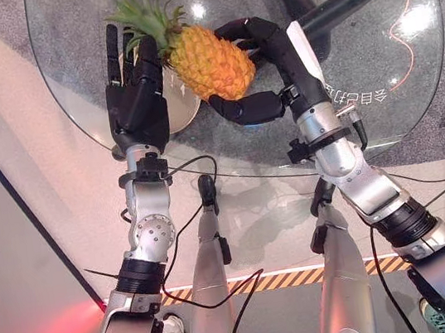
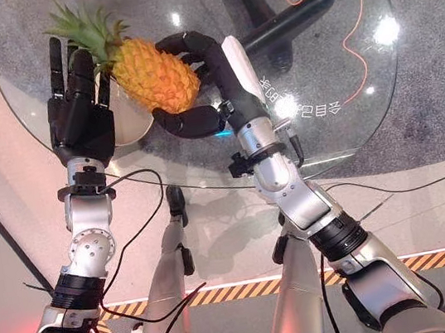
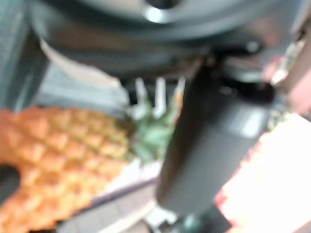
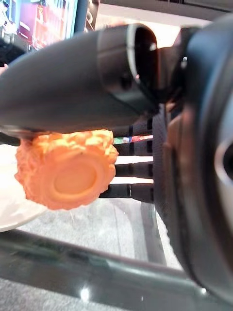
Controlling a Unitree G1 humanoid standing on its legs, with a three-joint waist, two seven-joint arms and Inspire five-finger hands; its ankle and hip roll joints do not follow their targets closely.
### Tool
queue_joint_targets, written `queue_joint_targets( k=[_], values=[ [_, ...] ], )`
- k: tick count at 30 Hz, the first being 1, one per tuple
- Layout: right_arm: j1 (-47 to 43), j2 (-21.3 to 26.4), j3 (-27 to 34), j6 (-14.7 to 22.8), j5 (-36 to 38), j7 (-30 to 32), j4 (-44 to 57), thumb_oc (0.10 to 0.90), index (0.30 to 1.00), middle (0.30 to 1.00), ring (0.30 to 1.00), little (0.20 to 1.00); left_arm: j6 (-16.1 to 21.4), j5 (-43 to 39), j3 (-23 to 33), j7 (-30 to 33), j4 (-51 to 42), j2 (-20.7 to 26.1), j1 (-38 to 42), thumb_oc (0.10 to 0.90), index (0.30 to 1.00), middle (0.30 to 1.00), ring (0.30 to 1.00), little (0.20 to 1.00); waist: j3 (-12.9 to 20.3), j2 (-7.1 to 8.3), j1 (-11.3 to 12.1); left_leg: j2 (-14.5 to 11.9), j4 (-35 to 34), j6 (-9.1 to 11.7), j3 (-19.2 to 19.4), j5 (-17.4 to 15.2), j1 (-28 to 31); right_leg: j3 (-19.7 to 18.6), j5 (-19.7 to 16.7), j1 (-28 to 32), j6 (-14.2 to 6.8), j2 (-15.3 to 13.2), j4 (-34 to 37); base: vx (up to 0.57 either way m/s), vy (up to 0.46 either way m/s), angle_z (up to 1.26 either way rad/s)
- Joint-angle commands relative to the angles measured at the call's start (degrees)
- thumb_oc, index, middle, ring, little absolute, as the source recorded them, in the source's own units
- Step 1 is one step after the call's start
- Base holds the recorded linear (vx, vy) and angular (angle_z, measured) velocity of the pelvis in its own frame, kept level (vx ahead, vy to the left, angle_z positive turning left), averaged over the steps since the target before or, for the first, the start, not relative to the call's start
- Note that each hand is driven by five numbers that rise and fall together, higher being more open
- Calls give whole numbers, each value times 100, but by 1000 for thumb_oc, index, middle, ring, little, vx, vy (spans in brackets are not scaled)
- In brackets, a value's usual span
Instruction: Pick up the fruit to the plate
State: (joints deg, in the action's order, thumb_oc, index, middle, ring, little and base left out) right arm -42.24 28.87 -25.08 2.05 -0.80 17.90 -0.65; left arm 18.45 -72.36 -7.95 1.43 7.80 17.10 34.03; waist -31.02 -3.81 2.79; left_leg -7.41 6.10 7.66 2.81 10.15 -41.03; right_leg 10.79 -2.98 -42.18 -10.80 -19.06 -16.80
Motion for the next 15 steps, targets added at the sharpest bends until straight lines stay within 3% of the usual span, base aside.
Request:
queue_joint_targets(
  k=[1,15],
  values=[
    [-850,-203,-395,660,35,-399,1313,100,300,300,300,200,-52,150,-239,-821,-964,159,777,800,900,900,900,900,122,-21,-33,-117,100,-57,76,-175,282,65,-491,241,-95,-26,498,0,0,0],
    [-904,-179,-531,581,116,-535,1352,100,300,300,300,200,-241,-22,-352,-1275,-968,209,830,800,900,900,900,900,122,-40,-37,-110,98,-63,80,-187,298,61,-497,243,-95,-34,510,0,0,0]
  ],
)
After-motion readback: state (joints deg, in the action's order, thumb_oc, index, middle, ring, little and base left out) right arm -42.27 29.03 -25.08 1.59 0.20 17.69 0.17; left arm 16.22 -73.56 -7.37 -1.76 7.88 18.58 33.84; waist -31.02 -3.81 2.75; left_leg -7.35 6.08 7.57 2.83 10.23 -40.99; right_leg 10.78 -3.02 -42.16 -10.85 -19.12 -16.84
